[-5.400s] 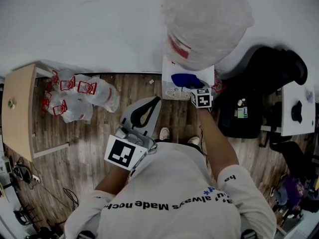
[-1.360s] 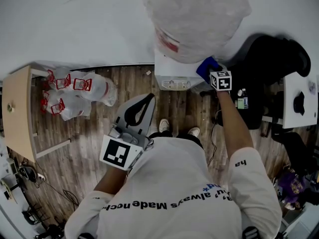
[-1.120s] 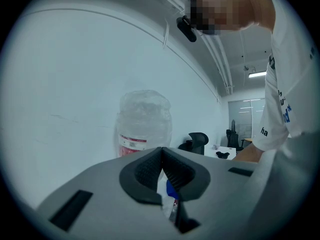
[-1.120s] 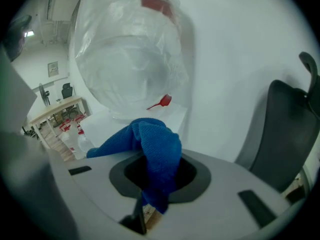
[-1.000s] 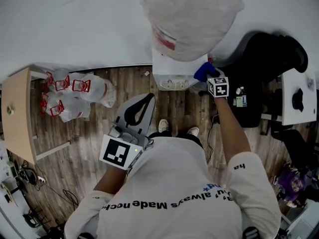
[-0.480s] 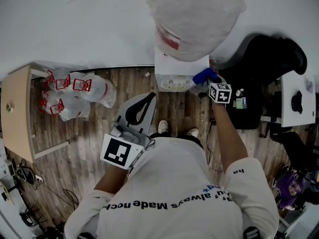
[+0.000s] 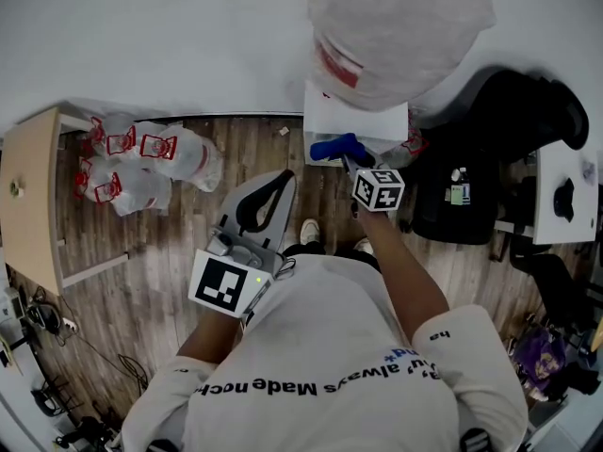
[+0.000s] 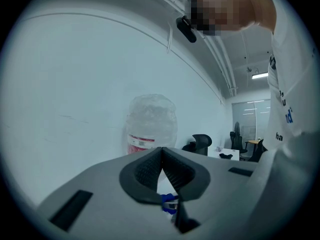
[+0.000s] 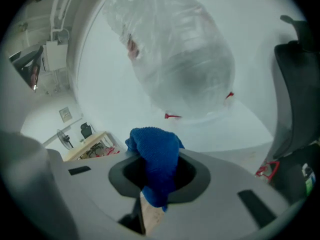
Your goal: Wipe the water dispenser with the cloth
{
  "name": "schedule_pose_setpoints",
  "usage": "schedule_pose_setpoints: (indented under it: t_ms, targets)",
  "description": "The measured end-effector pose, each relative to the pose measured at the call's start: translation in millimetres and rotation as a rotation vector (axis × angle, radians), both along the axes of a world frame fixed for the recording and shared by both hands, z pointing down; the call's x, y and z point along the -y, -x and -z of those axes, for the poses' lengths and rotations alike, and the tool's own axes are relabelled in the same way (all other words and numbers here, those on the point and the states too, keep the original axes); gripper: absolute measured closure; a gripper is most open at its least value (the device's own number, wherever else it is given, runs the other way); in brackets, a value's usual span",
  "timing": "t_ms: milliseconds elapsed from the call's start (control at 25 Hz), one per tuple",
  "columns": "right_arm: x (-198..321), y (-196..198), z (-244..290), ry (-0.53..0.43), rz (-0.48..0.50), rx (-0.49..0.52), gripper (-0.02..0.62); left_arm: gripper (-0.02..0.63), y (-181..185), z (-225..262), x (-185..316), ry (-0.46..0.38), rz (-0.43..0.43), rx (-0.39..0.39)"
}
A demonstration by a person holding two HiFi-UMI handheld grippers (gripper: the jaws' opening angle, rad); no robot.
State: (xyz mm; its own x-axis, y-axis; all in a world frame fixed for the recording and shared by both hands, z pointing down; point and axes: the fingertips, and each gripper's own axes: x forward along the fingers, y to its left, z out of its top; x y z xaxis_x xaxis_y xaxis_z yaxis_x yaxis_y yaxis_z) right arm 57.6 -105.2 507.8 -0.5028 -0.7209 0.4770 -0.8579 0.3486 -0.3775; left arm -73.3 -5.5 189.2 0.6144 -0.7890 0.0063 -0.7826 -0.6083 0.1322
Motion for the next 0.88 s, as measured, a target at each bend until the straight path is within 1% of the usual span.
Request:
schedule_pose_setpoints:
  t_ms: [160, 360, 520, 600, 760, 880]
  targets:
    - [0, 48, -11, 0.048, 0.040, 0.044, 0.515, 0.588, 10, -4, -2, 0.013, 0.014, 0.006]
    - [9, 84, -49, 0.123, 0.074, 0.046, 0.515, 0.588, 24, -7, -4, 0.022, 0.038, 0.010]
    - [23, 98, -69, 0.175, 0.074, 0.036, 0.515, 0.588, 35, -14, -4, 0.043, 0.050, 0.024]
    - [30, 102, -70, 0.195, 0.062, 0.030, 0.515, 0.588, 39, -16, -4, 0.052, 0.056, 0.027]
    - [35, 104, -70, 0.223, 0.038, 0.018, 0.517, 0.588, 44, -19, -4, 0.059, 0.065, 0.025]
    - [34, 96, -75, 0.232, 0.015, 0.025, 0.518, 0.588, 47, -18, -3, 0.056, 0.073, 0.017]
